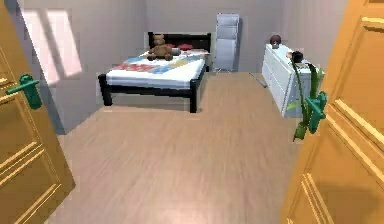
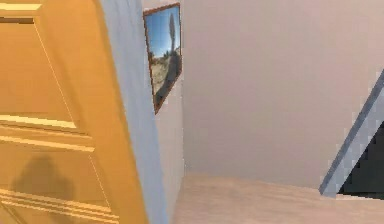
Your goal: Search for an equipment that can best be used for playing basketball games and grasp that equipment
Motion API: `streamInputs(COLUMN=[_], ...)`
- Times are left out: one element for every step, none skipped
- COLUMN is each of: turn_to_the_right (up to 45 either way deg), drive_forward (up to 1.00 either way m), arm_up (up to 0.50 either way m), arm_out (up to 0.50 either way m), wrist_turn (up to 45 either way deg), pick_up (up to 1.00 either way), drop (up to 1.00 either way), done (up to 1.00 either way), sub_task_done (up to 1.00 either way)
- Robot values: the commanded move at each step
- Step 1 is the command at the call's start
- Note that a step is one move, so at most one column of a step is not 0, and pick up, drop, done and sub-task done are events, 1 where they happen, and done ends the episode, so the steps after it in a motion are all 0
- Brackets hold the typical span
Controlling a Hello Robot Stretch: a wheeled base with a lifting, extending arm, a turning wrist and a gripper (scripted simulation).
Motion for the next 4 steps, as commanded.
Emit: streamInputs(turn_to_the_right=[9.0,0.0,6.0,0.0], drive_forward=[0.00,1.00,0.00,0.45], arm_up=[0.00,0.00,0.00,0.00], arm_out=[0.00,0.00,0.00,0.00], wrist_turn=[0.0,0.0,0.0,0.0], pick_up=[0.00,0.00,0.00,0.00], drop=[0.00,0.00,0.00,0.00], done=[0.00,0.00,0.00,0.00], sub_task_done=[0.00,0.00,0.00,0.00])
